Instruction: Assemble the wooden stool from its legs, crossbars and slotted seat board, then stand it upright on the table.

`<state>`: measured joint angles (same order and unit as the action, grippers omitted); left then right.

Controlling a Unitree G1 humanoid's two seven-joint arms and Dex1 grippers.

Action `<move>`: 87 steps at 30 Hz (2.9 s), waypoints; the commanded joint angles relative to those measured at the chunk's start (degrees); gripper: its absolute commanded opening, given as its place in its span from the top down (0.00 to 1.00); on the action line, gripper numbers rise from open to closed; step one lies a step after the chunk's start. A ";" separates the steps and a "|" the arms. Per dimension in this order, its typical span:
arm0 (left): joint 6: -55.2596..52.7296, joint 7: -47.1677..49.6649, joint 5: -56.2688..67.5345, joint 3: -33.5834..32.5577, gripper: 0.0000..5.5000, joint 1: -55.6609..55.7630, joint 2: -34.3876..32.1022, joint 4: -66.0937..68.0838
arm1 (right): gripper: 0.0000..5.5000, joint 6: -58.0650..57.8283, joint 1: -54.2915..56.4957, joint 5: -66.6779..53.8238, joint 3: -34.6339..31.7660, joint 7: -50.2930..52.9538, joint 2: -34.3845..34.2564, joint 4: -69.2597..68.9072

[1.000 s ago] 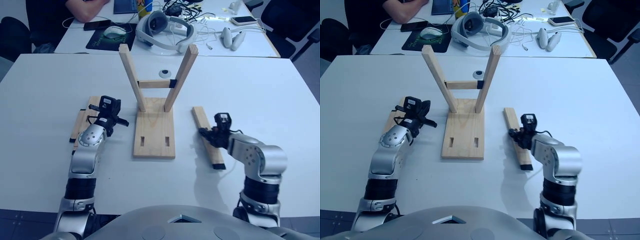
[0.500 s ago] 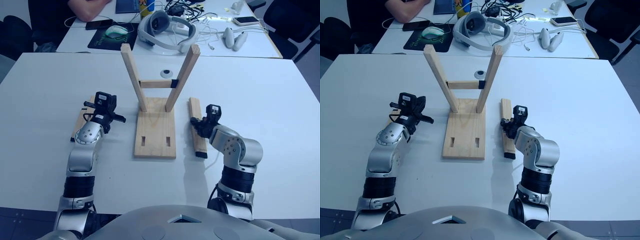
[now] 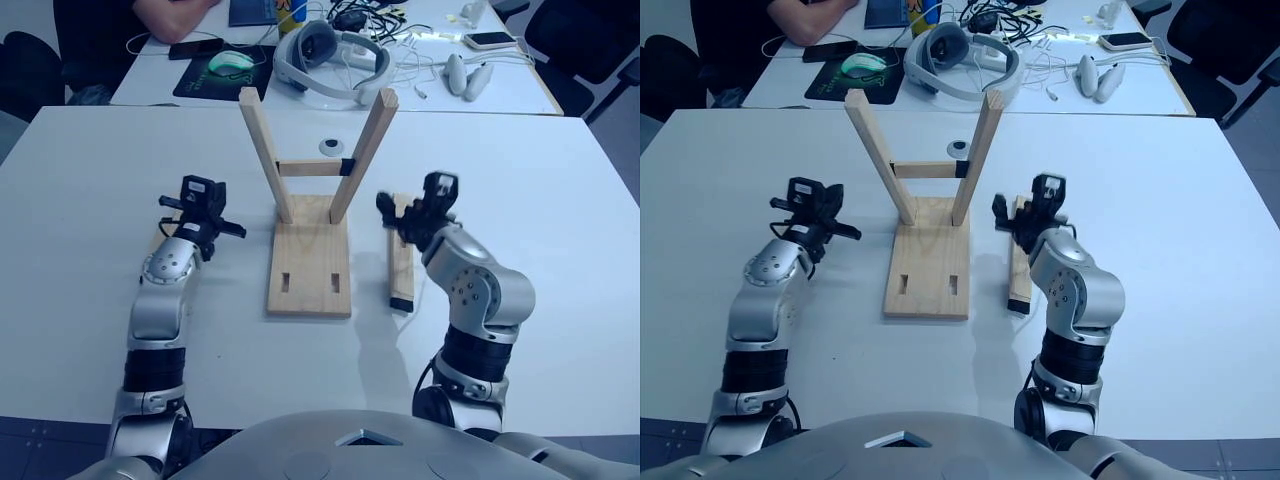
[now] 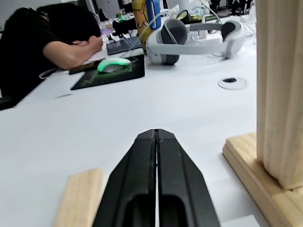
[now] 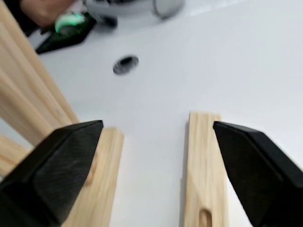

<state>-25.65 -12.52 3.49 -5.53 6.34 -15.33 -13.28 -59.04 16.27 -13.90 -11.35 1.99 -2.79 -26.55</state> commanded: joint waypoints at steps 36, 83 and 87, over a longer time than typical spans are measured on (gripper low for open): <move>-1.38 -14.84 5.89 -10.12 0.29 -5.83 -18.89 19.63 | 0.21 17.97 -8.56 1.84 -7.16 1.61 7.00 9.89; -7.96 -15.09 7.64 -4.65 0.55 -8.69 -19.20 27.16 | 0.21 17.73 -1.69 1.05 -7.28 5.66 6.18 10.92; -1.95 -14.95 5.02 -3.18 0.63 -7.48 -20.44 28.45 | 0.21 18.13 0.40 0.23 -8.37 5.97 5.92 12.63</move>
<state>-27.78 -28.14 12.62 -11.62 1.73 -35.57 11.23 -41.07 14.44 -12.38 -18.76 7.26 3.42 -15.03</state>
